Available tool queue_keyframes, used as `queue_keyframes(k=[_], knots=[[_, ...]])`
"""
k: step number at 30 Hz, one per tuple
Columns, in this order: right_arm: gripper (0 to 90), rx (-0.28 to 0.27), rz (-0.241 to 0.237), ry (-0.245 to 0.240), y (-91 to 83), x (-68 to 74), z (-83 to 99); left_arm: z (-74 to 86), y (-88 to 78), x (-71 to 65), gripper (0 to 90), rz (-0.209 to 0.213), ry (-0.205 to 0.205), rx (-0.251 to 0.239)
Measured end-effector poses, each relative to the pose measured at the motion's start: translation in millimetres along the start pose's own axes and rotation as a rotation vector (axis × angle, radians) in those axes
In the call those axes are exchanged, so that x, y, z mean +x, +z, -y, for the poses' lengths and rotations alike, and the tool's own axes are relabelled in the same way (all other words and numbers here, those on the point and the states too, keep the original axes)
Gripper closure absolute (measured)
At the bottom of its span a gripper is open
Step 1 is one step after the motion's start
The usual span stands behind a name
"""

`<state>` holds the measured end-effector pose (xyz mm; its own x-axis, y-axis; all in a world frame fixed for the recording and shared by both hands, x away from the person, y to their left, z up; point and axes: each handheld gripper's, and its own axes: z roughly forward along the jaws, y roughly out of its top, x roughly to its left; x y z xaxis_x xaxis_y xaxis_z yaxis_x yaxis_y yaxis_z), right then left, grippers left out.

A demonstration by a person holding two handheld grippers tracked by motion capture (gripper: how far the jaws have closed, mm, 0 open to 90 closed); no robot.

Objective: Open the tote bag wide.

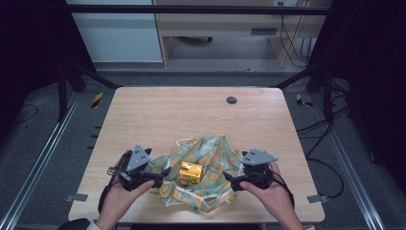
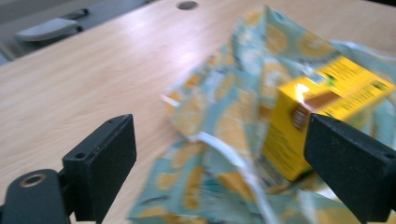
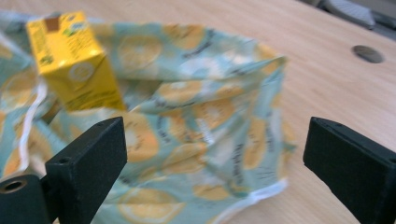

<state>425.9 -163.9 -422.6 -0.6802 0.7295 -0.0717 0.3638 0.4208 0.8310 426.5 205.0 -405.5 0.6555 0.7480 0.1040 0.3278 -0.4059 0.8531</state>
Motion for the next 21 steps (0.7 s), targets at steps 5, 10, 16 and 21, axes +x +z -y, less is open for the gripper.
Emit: queue_keyframes(k=[5, 10, 16, 21], knots=[[6.3, -0.044, 0.049, 0.042, -11.6, -15.2, -5.4, -2.4, -12.3, 25.9, 6.9, -0.047, -0.039, -0.037], [7.2, -0.067, 0.110, 0.087, -22.1, -34.2, -9.3, -4.0, -15.2, 49.1, 5.8, -0.105, -0.058, -0.046], [10.0, -0.090, 0.193, 0.166, -32.1, -63.7, -4.9, -2.9, -15.5, 74.4, 5.7, -0.186, -0.103, -0.049], [10.3, -0.076, 0.249, 0.219, -34.3, -86.9, 5.5, 1.6, -10.8, 92.3, 5.6, -0.216, -0.132, -0.021]])
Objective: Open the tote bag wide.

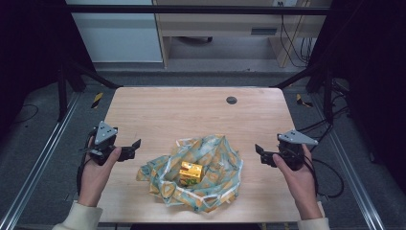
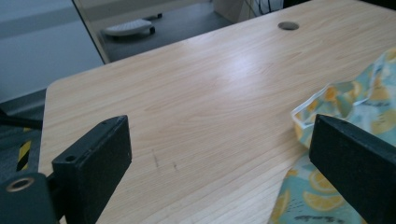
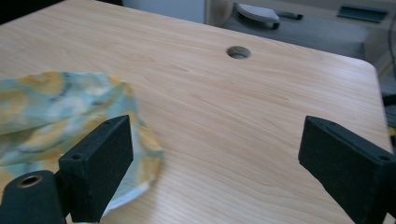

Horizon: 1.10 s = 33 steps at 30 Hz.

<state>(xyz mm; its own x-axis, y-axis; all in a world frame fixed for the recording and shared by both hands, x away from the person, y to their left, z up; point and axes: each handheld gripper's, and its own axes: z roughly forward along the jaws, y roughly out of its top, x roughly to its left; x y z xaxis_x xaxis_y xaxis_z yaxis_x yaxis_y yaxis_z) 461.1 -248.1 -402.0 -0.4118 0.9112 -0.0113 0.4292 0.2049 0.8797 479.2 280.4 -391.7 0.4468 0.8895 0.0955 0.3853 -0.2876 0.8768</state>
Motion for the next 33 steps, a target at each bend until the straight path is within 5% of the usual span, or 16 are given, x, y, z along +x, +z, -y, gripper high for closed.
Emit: queue_keyframes(k=[18, 33], knots=[[7.7, 0.031, 0.129, 0.079, 4.0, -47.6, 31.6, 27.0, 7.6, 43.2, 5.6, -0.091, -0.081, 0.045], [8.7, 0.081, 0.141, 0.124, 11.6, -59.4, 56.1, 47.6, 20.0, 53.9, 5.6, -0.100, -0.069, 0.120]])
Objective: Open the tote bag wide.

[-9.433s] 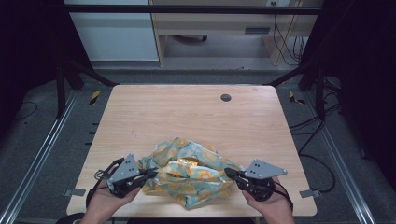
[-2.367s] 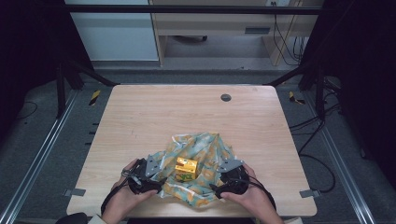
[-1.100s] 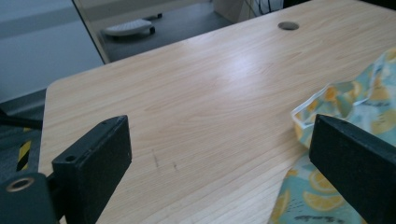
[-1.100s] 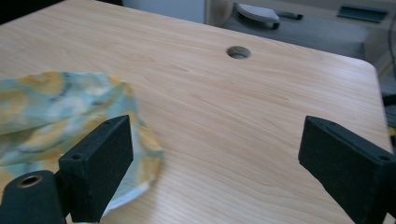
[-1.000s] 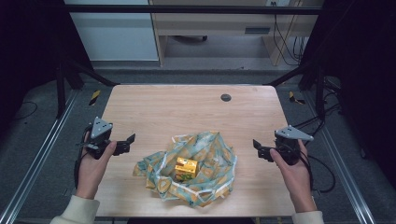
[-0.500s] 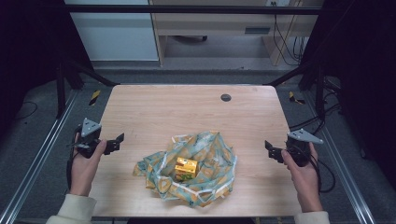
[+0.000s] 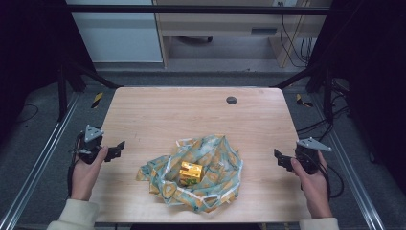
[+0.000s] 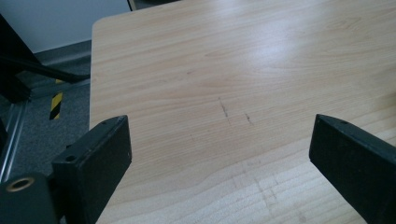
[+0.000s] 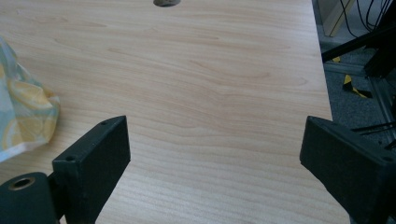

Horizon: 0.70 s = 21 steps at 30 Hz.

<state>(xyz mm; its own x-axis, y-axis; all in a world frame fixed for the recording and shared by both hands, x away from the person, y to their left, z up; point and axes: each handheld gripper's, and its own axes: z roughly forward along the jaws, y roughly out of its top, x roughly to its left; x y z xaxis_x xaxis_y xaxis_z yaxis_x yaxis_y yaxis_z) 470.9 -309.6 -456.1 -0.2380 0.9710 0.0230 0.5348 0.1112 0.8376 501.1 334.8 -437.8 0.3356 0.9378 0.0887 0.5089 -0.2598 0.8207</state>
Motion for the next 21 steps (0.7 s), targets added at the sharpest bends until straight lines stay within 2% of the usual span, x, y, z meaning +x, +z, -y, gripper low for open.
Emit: queue_keyframes(k=[11, 21], knots=[[8.1, 0.050, -0.033, -0.026, 6.5, 4.2, 12.6, 9.1, 10.6, -4.3, 5.6, 0.012, 0.051, 0.065], [8.0, 0.111, -0.082, -0.077, 17.1, 19.8, 23.2, 16.0, 17.9, -9.2, 5.6, 0.027, 0.078, 0.105]])
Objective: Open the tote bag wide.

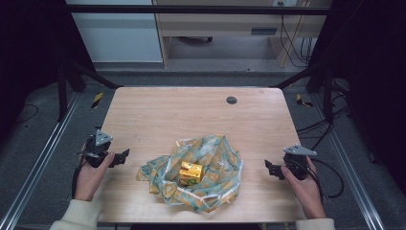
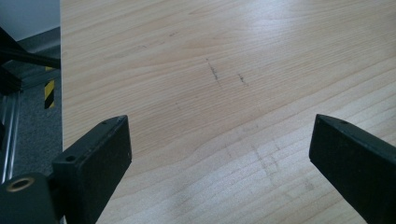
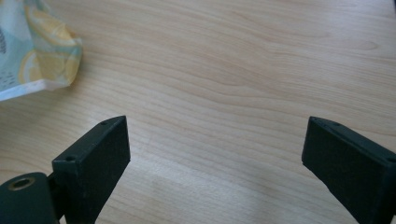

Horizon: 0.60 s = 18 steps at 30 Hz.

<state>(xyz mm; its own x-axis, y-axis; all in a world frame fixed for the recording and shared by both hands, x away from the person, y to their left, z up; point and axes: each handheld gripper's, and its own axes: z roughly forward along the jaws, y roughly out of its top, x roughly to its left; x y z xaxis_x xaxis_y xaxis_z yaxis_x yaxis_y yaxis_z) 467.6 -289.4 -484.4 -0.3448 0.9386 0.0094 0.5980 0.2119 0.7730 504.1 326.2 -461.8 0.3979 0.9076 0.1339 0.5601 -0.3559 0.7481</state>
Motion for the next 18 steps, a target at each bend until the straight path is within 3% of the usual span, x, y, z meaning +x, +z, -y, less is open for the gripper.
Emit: queue_keyframes(k=[5, 12, 18], knots=[[7.9, 0.019, -0.019, -0.019, 4.5, 5.8, 3.3, 3.4, 1.6, -2.4, 5.6, 0.005, 0.006, 0.014], [7.6, 0.038, -0.054, -0.032, 6.4, 15.2, 6.7, 8.0, -1.1, -4.0, 5.7, 0.021, -0.021, 0.009], [7.4, 0.030, -0.066, -0.047, 6.6, 18.4, 6.6, 8.2, -0.4, -6.8, 5.7, 0.036, -0.027, 0.004]])
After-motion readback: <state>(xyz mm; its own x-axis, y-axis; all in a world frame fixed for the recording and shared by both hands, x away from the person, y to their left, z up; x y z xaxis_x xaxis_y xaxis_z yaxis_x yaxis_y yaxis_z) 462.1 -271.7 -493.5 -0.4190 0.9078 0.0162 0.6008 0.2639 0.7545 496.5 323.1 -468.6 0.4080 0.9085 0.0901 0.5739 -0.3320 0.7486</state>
